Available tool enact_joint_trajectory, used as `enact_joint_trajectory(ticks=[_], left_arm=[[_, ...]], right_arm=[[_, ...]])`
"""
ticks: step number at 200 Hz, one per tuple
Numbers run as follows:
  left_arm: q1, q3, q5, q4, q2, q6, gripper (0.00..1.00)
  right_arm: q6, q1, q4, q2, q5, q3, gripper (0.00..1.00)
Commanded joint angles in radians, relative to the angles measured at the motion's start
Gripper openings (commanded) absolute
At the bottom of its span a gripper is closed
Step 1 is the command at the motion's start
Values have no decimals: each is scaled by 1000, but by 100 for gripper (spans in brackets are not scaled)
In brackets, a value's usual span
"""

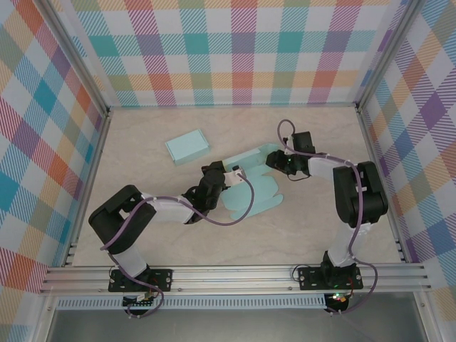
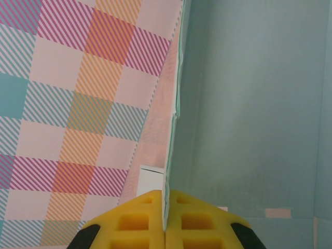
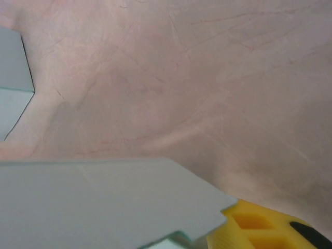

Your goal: Fold the paper box

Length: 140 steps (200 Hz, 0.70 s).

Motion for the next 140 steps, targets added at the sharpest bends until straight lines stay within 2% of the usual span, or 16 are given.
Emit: enact_joint_trajectory(ticks=[1,30,57,90,140], left_arm=[[8,-13,10,36,-50,-33,0],[11,-19,14,33,-66,-55,0],[12,-11,9,29,-59,-67,0],[13,2,-7,27,-38,-67,0],[12,16,-12,17,-18,-65,0]], right_arm=[[-28,0,12,37,-15,36,44],[-34,1,8,55,-26,47,45],[-12,1,38,56,-90,39,42],[25,1,95,37,-168,17,42],[25,0,93,-27,-133,-18,39]])
